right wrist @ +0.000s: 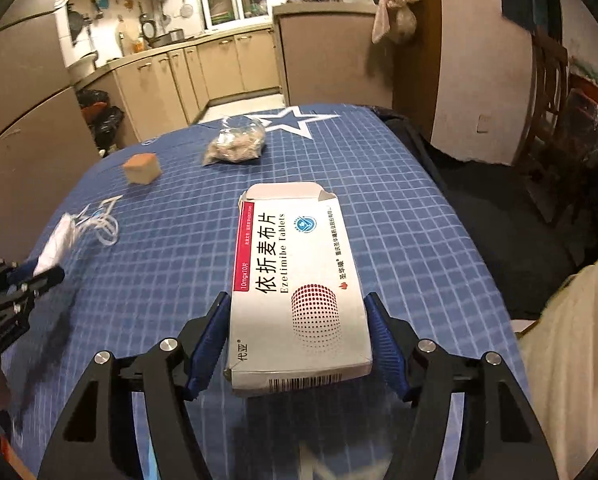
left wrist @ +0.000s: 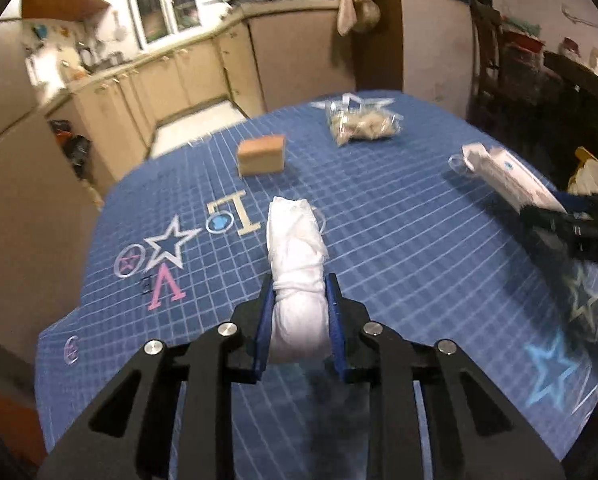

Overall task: Collect trash
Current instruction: 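Carry the bundle and medicine box over the white bucket with both tools, then open both tools to drop the bundle and medicine box into the bucket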

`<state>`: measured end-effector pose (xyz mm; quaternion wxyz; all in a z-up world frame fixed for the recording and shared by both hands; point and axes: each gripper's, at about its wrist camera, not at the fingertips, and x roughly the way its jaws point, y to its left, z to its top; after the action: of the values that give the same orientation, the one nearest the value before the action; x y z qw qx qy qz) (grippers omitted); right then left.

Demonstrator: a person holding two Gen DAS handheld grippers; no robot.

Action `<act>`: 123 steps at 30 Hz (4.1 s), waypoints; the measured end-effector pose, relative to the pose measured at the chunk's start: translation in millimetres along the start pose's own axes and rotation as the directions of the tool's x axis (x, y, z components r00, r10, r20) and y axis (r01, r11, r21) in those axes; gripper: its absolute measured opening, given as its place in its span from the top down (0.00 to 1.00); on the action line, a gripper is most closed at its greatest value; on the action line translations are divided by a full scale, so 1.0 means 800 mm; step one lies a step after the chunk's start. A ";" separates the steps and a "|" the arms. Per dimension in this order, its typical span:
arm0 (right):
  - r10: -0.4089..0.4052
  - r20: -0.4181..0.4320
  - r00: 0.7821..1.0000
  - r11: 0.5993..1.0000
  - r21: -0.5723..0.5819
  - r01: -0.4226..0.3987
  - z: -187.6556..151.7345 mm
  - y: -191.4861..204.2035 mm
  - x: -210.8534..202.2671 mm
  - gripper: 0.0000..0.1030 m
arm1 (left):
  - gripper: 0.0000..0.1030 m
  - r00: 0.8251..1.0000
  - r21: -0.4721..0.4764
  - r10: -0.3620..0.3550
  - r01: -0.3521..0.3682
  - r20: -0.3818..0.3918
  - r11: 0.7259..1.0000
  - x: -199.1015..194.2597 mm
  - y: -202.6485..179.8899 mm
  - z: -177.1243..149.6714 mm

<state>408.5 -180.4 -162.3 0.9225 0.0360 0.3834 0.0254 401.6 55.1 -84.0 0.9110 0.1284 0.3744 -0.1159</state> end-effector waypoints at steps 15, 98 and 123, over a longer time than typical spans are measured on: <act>0.028 0.057 0.998 0.998 -0.052 -0.025 -0.074 -0.060 -0.154 0.35 | 0.77 0.997 0.090 0.072 -0.075 0.042 0.993 -0.062 -0.148 0.002; -0.330 -0.131 0.935 0.941 0.026 0.336 -0.098 -0.444 -0.228 0.34 | 0.77 0.961 0.526 -0.261 0.267 -0.089 0.808 -0.010 -0.546 0.105; -0.329 -0.153 0.932 0.944 -0.009 0.331 -0.103 -0.441 -0.220 0.34 | 0.77 0.960 0.526 -0.261 0.275 -0.103 0.804 -0.001 -0.550 0.099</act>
<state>233.2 -541.1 -126.3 0.8814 -0.0233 0.4535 -0.1304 317.7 -384.3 -94.0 0.8082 0.3249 0.3532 -0.3413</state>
